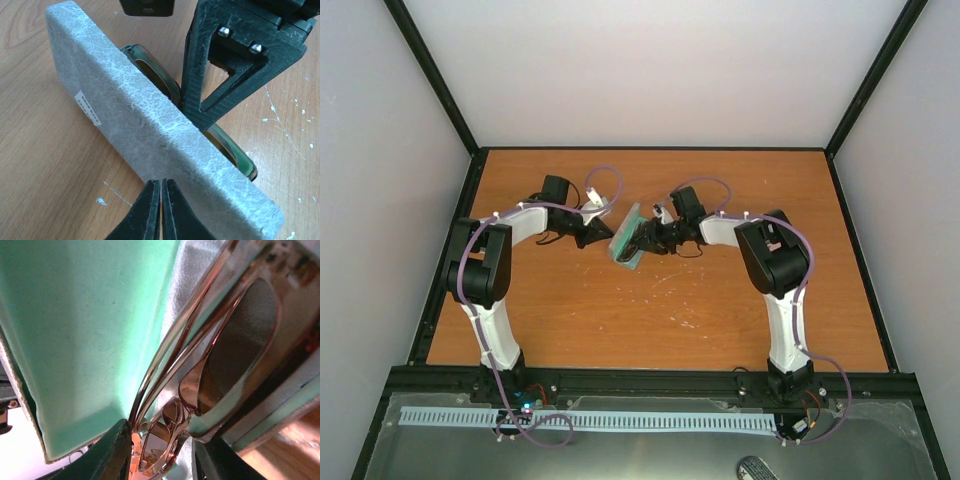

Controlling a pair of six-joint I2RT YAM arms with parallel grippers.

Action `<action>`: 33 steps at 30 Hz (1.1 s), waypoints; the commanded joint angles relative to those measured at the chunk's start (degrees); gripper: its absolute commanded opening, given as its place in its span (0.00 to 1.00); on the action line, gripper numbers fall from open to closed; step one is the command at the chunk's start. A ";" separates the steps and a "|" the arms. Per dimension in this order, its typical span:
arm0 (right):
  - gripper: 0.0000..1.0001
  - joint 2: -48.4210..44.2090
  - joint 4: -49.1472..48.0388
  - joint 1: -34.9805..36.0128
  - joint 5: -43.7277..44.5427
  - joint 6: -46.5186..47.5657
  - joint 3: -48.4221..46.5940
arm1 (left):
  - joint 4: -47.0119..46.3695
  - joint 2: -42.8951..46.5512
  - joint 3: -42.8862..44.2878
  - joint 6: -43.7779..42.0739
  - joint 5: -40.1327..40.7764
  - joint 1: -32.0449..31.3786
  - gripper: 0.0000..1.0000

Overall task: Organize the sunglasses
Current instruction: Place the sunglasses in the sunglasses case.

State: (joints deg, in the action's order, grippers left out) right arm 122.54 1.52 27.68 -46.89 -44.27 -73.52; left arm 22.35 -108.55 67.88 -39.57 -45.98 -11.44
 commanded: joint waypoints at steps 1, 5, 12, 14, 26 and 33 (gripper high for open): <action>0.34 -3.03 8.20 -0.26 3.08 4.11 -1.13 | 0.38 0.63 1.63 -0.35 -1.53 -0.25 0.04; 0.39 -4.36 12.80 -0.44 4.72 6.43 -2.59 | 0.29 0.62 1.95 -0.25 -1.66 -0.25 0.04; 0.50 -6.49 17.76 -0.63 7.02 9.03 -4.61 | 0.49 0.37 2.83 0.09 -2.22 -0.47 0.04; 0.50 -6.73 19.09 -0.67 7.76 9.63 -5.31 | 0.71 0.27 3.11 0.19 -2.28 -0.64 0.04; 0.31 -7.58 22.42 -1.07 12.66 12.21 -6.26 | 1.31 -0.57 4.36 0.64 -2.88 -1.89 0.04; 0.25 -6.13 17.51 -1.23 12.02 10.83 -3.40 | 0.83 -1.45 4.85 1.45 -3.49 -2.47 0.04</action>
State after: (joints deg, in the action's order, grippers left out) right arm 116.05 22.37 26.65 -34.46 -32.60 -78.32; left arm 22.81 -108.64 70.11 -39.22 -47.33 -13.30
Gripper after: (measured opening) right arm 0.252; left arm 0.036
